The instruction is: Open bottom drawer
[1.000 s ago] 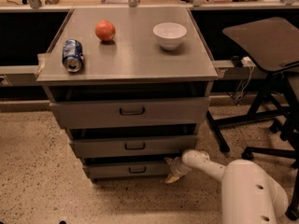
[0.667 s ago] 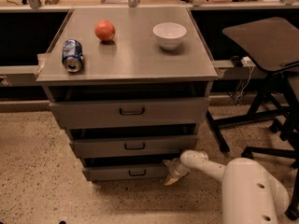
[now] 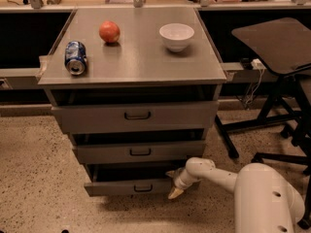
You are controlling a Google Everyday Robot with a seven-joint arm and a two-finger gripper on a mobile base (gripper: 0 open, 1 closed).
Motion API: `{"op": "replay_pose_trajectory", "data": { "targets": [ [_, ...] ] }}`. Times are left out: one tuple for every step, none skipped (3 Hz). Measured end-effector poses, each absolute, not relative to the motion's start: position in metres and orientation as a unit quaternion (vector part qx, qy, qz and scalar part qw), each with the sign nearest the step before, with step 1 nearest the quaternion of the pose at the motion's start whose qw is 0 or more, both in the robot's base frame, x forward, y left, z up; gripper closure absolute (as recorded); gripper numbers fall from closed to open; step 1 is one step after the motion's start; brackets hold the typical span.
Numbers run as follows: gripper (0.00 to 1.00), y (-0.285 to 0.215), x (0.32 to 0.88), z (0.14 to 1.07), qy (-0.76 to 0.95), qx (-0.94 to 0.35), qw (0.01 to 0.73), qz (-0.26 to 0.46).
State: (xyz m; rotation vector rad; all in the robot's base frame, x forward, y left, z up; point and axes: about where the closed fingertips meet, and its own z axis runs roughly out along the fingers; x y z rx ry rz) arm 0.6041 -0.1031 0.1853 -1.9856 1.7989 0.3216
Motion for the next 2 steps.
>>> {"op": "replay_pose_trajectory", "data": {
  "targets": [
    [0.31,-0.092,0.587,0.180,0.650,-0.721,0.191,0.146],
    [0.44,-0.089,0.577,0.175,0.650,-0.723,0.167,0.163]
  ]
}}
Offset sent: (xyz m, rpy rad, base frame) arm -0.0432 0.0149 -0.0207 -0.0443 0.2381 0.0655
